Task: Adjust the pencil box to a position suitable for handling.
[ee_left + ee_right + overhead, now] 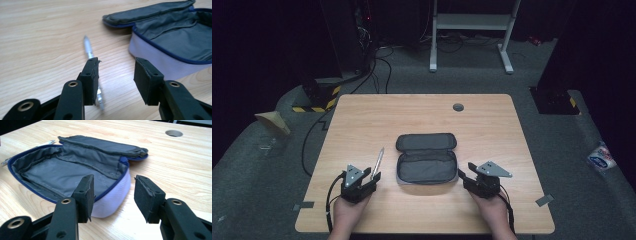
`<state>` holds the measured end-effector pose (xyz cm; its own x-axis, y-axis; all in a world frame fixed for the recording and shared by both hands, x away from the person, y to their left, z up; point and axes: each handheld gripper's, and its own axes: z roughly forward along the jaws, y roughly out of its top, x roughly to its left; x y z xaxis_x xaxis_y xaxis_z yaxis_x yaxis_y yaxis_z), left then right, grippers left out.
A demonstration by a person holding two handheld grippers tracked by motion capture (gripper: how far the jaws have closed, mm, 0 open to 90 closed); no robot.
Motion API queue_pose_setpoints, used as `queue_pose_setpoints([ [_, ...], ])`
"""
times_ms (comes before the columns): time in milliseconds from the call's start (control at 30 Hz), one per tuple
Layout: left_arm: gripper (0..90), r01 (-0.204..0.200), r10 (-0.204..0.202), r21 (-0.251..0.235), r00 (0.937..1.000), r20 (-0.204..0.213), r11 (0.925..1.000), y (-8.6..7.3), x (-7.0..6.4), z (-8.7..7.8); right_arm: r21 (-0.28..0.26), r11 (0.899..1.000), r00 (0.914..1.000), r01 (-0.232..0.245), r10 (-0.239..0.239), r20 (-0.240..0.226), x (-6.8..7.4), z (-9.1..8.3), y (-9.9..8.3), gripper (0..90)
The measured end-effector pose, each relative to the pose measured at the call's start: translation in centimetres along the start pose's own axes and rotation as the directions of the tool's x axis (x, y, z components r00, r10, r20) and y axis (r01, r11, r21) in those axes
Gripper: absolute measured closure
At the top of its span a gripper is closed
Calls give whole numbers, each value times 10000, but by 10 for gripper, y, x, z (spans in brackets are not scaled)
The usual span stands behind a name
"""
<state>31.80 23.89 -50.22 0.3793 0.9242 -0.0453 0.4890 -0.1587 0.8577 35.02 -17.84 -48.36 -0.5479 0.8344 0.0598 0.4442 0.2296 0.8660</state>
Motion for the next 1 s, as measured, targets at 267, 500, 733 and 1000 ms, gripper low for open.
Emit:
queue_pose_setpoints([
  [267,490,355,-344,487,9991,-231,9982,-5,18,-3,253,9997,9982,69,-84,598,-20,-3,-5,484],
  [500,475,410,-390,584,9986,-351,9975,-5,23,-3,1162,9914,9905,608,-743,1157,-43,-17,-32,452],
  [733,485,563,-553,435,9982,-246,9975,-6,24,-4,1137,9931,9916,271,-411,1226,-61,-28,-49,468],
  [1000,476,433,-421,264,9981,-459,9987,-5,25,-4,1973,9803,9929,-62,-174,1175,-64,-23,-53,453],
])
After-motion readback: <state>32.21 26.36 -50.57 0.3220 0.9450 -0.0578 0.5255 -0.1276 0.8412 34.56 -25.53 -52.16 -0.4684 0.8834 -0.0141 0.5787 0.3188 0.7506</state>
